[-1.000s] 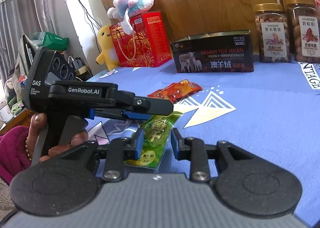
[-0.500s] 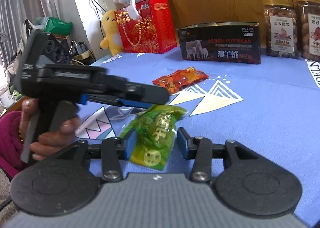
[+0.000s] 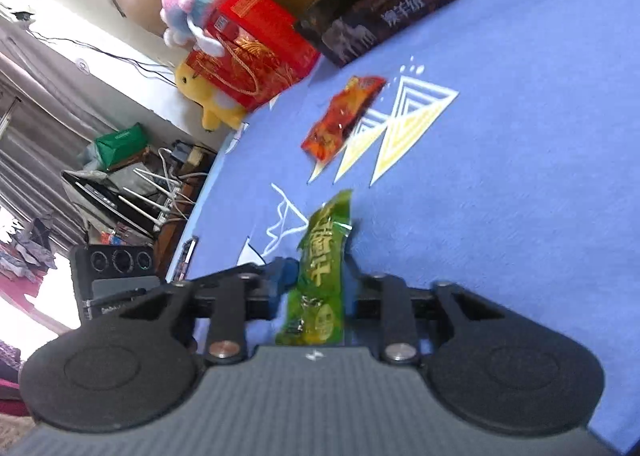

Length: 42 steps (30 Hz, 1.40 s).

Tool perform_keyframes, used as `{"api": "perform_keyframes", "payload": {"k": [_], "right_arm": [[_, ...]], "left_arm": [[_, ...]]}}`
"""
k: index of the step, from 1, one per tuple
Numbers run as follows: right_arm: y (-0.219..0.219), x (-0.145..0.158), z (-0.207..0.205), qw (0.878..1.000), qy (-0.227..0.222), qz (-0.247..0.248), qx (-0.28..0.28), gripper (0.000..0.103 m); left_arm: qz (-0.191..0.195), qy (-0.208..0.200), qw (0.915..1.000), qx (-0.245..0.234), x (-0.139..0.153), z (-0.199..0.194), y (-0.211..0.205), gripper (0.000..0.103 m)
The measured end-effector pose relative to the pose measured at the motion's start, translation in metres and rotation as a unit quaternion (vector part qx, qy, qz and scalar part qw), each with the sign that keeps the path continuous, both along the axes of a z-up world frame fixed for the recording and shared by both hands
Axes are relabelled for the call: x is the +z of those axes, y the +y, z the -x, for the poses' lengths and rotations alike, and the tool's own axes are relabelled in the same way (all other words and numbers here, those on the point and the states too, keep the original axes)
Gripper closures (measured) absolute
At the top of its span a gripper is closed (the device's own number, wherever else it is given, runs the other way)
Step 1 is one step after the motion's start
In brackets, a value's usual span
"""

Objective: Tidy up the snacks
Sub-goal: 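Lift the green pickle packet with the right gripper, then carry the green pickle packet with the right gripper into the tin and release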

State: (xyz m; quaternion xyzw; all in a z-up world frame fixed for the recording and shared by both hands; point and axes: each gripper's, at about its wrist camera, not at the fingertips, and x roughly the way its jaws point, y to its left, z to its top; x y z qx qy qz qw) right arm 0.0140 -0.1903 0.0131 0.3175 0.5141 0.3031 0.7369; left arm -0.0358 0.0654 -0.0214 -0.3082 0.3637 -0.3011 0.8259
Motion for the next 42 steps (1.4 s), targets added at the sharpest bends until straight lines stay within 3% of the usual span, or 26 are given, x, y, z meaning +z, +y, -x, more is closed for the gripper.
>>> {"api": "perform_keyframes", "payload": {"k": [5, 8, 11, 15, 17, 19, 21, 23, 26, 34, 42], "right_arm": [[0.004, -0.001, 0.003, 1.000, -0.007, -0.003, -0.016, 0.085], [0.000, -0.002, 0.004, 0.999, -0.007, -0.012, -0.030, 0.085], [-0.014, 0.000, 0.001, 0.998, -0.011, -0.020, -0.066, 0.085], [-0.027, 0.000, -0.001, 0.993, -0.011, -0.073, -0.095, 0.085], [-0.020, -0.002, -0.002, 0.991, -0.004, -0.106, -0.083, 0.085], [-0.009, -0.004, -0.003, 0.990, 0.004, -0.123, -0.070, 0.085], [-0.001, -0.006, -0.005, 0.990, 0.010, -0.132, -0.057, 0.085], [0.002, -0.004, -0.007, 0.989, 0.008, -0.134, -0.054, 0.085], [-0.001, 0.002, -0.016, 0.988, 0.004, -0.141, -0.055, 0.085], [0.000, 0.041, -0.064, 0.988, -0.074, -0.118, -0.062, 0.083], [-0.007, 0.058, -0.154, 0.986, -0.110, -0.082, -0.094, 0.083]], "left_arm": [[0.007, -0.004, 0.9999, 0.008, -0.003, 0.002, 0.004, 0.072], [0.026, 0.001, 0.9996, 0.010, -0.004, 0.003, 0.012, 0.070], [0.029, -0.012, 0.9992, 0.026, 0.001, 0.008, 0.020, 0.059], [0.036, -0.026, 0.9983, 0.037, 0.012, 0.010, 0.027, 0.035], [0.041, -0.029, 0.9982, 0.033, 0.016, 0.008, 0.026, 0.035], [0.046, -0.032, 0.9980, 0.027, 0.018, 0.006, 0.022, 0.037], [0.047, -0.038, 0.9980, 0.020, 0.021, 0.004, 0.019, 0.055], [0.031, -0.039, 0.9981, 0.035, 0.023, 0.003, 0.020, 0.062], [0.048, -0.038, 0.9976, 0.032, 0.028, -0.006, 0.026, 0.069], [0.014, -0.100, 0.9945, 0.027, 0.082, -0.052, 0.024, 0.069], [-0.010, -0.119, 0.9921, 0.039, 0.117, -0.145, 0.021, 0.066]]}}
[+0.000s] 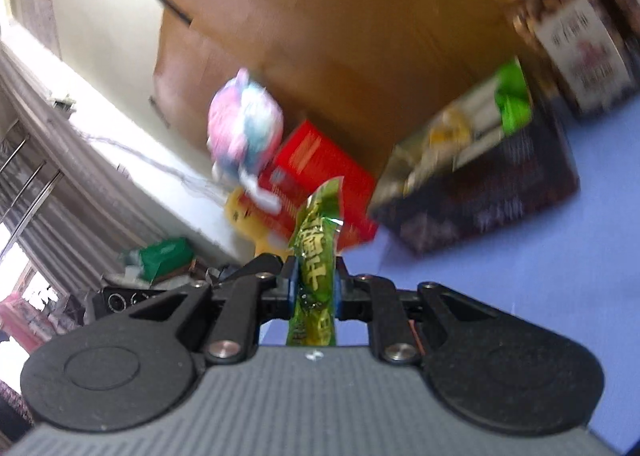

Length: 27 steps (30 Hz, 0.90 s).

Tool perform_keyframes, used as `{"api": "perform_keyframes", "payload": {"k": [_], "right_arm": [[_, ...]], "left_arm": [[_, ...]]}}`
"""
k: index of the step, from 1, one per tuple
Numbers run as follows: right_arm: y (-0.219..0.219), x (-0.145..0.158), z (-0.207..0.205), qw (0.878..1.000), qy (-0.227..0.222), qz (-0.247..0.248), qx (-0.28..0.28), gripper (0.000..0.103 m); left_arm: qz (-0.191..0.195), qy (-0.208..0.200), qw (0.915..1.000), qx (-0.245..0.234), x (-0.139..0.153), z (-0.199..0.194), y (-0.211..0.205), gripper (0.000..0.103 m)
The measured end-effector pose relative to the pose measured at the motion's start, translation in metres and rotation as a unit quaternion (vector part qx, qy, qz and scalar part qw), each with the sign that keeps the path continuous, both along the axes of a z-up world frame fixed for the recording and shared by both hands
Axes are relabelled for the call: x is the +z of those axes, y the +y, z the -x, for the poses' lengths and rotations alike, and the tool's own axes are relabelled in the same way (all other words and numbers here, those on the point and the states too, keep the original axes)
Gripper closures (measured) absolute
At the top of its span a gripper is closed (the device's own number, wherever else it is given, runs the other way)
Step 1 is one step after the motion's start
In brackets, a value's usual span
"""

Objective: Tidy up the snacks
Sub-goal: 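Carry the green pickle packet with the right gripper into the tin and release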

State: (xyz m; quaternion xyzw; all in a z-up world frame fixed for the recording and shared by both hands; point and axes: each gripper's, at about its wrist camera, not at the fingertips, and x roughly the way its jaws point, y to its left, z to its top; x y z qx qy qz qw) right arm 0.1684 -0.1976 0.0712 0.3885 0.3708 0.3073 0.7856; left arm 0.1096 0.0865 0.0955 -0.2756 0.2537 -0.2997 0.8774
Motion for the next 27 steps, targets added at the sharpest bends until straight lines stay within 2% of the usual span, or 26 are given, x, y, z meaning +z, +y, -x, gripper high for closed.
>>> {"api": "perform_keyframes", "payload": {"k": [4, 7, 10, 13, 15, 16, 17, 18, 19, 23, 27], "right_arm": [[-0.001, -0.003, -0.048, 0.999, -0.019, 0.035, -0.020, 0.083], [-0.004, -0.018, -0.076, 0.998, -0.018, 0.059, -0.031, 0.083], [-0.007, -0.036, -0.094, 0.995, -0.015, 0.087, -0.040, 0.083], [-0.003, -0.049, -0.102, 0.988, -0.031, 0.145, -0.042, 0.083], [0.008, -0.045, -0.100, 0.974, -0.064, 0.215, -0.045, 0.082], [0.014, -0.042, -0.096, 0.963, -0.078, 0.252, -0.052, 0.075], [0.017, -0.040, -0.091, 0.951, -0.092, 0.286, -0.070, 0.060], [0.018, -0.037, -0.084, 0.942, -0.105, 0.306, -0.091, 0.055], [0.015, -0.034, -0.078, 0.938, -0.113, 0.311, -0.108, 0.055], [-0.003, -0.023, -0.042, 0.947, -0.122, 0.265, -0.136, 0.055], [-0.010, -0.016, 0.012, 0.951, -0.156, 0.241, -0.116, 0.055]], "left_arm": [[-0.013, -0.001, 0.9998, 0.017, 0.000, -0.053, -0.002, 0.063], [-0.015, 0.012, 0.9993, 0.032, -0.011, -0.089, -0.006, 0.063], [-0.021, 0.034, 0.9980, 0.048, -0.026, -0.116, -0.012, 0.063], [-0.050, 0.056, 0.9947, 0.070, -0.039, -0.131, -0.020, 0.064], [-0.061, 0.060, 0.9934, 0.076, -0.043, -0.132, -0.024, 0.062], [-0.066, 0.059, 0.9931, 0.077, -0.044, -0.129, -0.025, 0.062], [-0.072, 0.055, 0.9927, 0.080, -0.043, -0.126, -0.027, 0.062], [-0.077, 0.051, 0.9922, 0.085, -0.040, -0.121, -0.026, 0.062], [-0.077, 0.047, 0.9920, 0.088, -0.038, -0.116, -0.025, 0.062], [-0.072, 0.030, 0.9919, 0.100, -0.022, -0.082, -0.019, 0.062], [-0.099, -0.004, 0.9889, 0.111, -0.015, -0.029, -0.023, 0.061]]}}
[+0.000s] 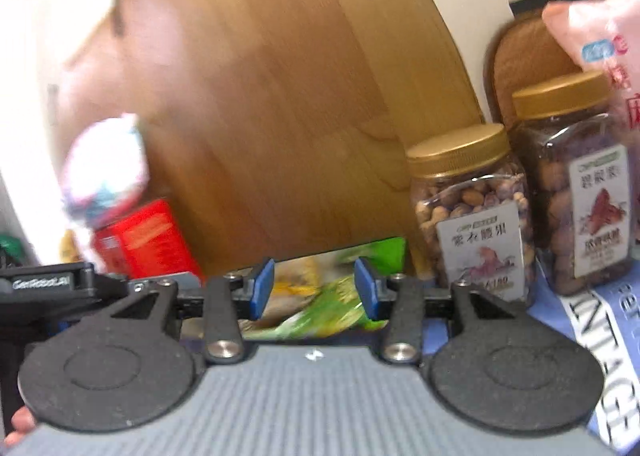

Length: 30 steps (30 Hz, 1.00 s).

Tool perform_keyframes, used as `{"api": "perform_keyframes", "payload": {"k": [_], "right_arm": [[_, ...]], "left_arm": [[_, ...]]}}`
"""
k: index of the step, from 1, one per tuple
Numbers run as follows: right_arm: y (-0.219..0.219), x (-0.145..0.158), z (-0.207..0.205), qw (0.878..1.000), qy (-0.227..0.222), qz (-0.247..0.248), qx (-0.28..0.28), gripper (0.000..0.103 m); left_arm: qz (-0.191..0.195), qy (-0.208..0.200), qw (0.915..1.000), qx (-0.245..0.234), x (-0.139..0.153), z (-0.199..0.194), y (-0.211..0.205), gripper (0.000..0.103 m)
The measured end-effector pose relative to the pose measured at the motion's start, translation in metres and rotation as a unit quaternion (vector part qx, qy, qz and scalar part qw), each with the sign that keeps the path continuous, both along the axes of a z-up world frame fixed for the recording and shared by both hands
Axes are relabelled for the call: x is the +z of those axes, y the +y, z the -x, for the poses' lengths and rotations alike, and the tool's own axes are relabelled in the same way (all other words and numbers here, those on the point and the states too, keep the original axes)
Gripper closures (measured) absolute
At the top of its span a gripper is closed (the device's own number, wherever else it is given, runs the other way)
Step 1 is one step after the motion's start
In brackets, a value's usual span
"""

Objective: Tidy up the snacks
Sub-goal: 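Carry the green pickle packet with the right gripper into the tin and release, then lower the left gripper onto the red spicy packet and grasp it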

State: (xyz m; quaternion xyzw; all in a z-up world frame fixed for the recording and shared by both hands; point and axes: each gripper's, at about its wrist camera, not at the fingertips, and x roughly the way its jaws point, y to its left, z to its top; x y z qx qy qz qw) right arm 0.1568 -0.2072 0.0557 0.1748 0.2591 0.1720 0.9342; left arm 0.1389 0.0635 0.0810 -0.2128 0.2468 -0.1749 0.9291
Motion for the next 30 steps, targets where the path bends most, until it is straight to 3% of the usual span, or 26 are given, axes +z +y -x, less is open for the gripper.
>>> {"api": "perform_keyframes", "payload": {"k": [3, 6, 13, 21, 30], "right_arm": [[0.004, -0.010, 0.033, 0.999, 0.029, -0.001, 0.037, 0.055], [0.009, -0.027, 0.048, 0.993, 0.094, -0.022, 0.062, 0.055], [0.005, -0.052, 0.057, 0.977, 0.191, -0.087, 0.044, 0.055], [0.002, -0.053, 0.057, 0.972, 0.205, -0.110, 0.043, 0.056], [0.002, -0.052, 0.058, 0.971, 0.206, -0.111, 0.044, 0.056]], "left_arm": [[-0.035, -0.018, 0.9991, 0.017, -0.013, 0.046, -0.006, 0.058], [-0.051, -0.007, 0.9982, 0.032, -0.036, 0.080, 0.000, 0.058], [-0.002, 0.053, 0.9967, 0.061, -0.079, 0.096, 0.032, 0.059], [0.056, 0.081, 0.9938, 0.052, -0.091, 0.086, 0.045, 0.059], [0.062, 0.087, 0.9930, 0.050, -0.093, 0.084, 0.046, 0.059]]}}
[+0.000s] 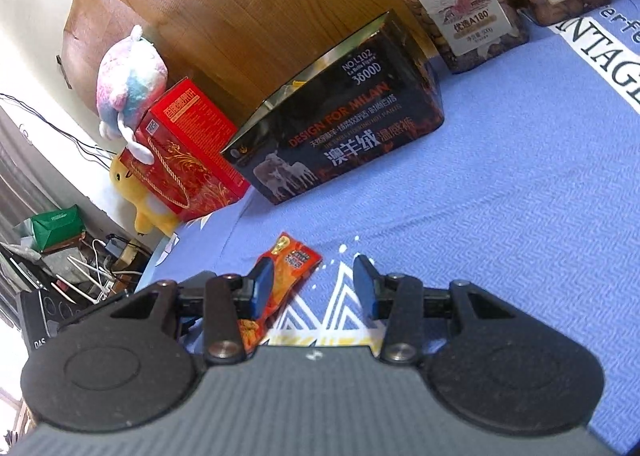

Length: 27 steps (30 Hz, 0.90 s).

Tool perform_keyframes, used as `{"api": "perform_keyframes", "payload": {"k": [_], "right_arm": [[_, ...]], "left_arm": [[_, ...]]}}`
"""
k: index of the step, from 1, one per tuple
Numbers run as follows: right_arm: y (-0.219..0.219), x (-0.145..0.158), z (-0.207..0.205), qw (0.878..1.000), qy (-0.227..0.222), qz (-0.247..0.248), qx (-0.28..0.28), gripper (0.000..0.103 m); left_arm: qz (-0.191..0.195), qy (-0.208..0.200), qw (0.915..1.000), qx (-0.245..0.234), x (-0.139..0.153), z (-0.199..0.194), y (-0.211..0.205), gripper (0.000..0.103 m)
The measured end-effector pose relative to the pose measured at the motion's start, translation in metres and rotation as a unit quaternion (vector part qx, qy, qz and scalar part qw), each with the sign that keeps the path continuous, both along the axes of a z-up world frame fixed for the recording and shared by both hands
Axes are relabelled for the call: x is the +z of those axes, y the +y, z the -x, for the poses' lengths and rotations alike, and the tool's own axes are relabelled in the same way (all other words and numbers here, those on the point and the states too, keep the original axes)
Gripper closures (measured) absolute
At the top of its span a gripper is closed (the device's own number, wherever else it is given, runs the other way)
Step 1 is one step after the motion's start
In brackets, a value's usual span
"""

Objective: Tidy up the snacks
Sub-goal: 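Lower the left gripper onto the red spicy packet and grasp it, then carry the red spicy packet with the left gripper into the tin and release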

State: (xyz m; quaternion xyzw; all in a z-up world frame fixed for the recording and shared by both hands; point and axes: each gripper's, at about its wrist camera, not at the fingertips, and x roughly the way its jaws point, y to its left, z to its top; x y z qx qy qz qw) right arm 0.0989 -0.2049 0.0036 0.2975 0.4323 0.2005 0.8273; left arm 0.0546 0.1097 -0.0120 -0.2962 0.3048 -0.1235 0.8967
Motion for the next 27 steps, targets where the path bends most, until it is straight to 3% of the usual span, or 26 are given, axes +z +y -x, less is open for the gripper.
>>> {"api": "perform_keyframes", "payload": {"k": [19, 27], "right_arm": [[0.015, -0.001, 0.000, 1.000, 0.017, -0.015, 0.020, 0.056], [0.039, -0.008, -0.018, 0.997, 0.053, -0.039, 0.039, 0.065]], "left_arm": [[-0.001, 0.000, 0.9996, -0.029, 0.000, 0.000, -0.006, 0.059], [-0.008, 0.000, 0.9990, -0.043, 0.001, 0.000, -0.011, 0.061]]}}
